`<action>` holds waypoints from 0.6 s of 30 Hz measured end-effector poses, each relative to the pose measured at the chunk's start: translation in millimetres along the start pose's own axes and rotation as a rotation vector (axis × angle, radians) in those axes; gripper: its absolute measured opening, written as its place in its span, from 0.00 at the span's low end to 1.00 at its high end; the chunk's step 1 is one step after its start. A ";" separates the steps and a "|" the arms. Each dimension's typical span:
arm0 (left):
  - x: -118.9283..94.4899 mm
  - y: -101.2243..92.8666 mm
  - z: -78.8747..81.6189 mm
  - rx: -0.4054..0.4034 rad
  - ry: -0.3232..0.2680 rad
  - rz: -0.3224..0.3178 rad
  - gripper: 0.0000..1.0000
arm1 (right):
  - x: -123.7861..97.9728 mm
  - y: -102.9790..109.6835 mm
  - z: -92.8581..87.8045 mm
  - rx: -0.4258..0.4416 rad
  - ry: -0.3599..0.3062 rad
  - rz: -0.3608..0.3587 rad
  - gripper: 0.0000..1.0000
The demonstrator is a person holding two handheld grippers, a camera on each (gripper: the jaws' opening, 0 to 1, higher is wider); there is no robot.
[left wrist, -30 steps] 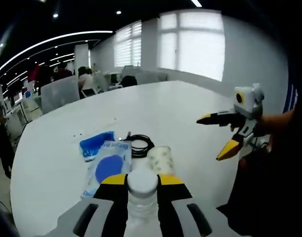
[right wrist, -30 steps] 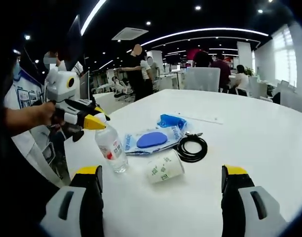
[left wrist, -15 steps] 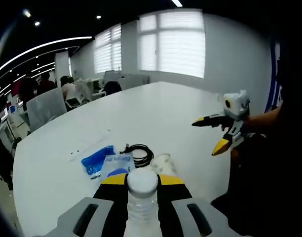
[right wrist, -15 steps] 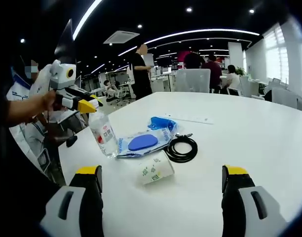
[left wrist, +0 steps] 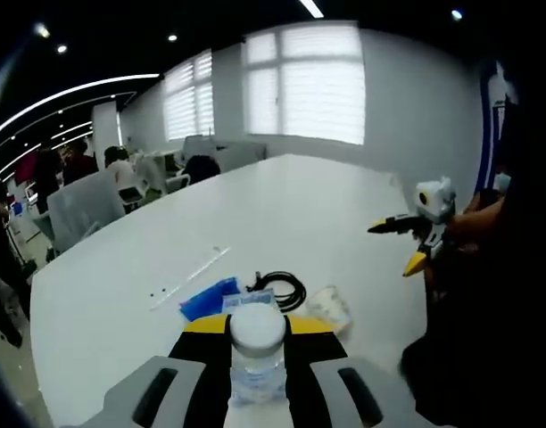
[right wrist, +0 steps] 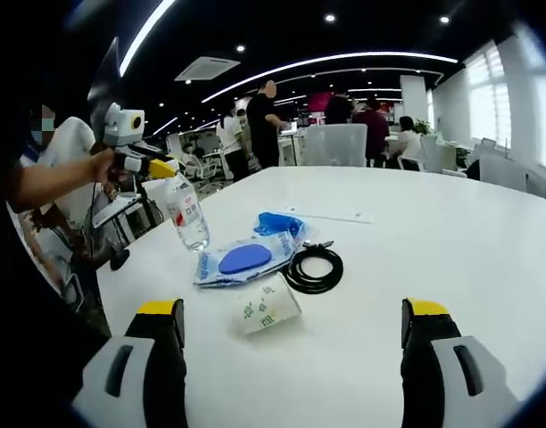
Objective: Arrange the tabletop items into an orderly group along one side of the table until the central work area is clear of visible clutter.
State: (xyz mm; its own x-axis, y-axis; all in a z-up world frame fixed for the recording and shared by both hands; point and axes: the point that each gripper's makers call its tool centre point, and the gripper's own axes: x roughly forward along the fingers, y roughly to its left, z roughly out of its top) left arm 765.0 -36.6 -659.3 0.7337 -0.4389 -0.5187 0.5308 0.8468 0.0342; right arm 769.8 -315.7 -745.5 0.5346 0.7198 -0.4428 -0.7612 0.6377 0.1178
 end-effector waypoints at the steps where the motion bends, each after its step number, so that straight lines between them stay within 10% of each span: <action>1: 0.4 4.9 -0.6 0.002 -0.002 -0.003 0.17 | 0.1 -0.3 0.3 0.000 0.000 -0.002 0.97; 18: 36.8 47.3 -16.7 0.055 0.048 -0.090 0.18 | 1.6 -12.1 3.4 0.020 0.004 -0.070 0.97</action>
State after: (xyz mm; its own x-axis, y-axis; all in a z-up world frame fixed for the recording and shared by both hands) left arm 810.0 -7.7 -691.0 0.6612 -0.4966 -0.5623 0.6173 0.7861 0.0316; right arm 781.2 -321.3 -744.6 0.5847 0.6722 -0.4542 -0.7146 0.6918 0.1038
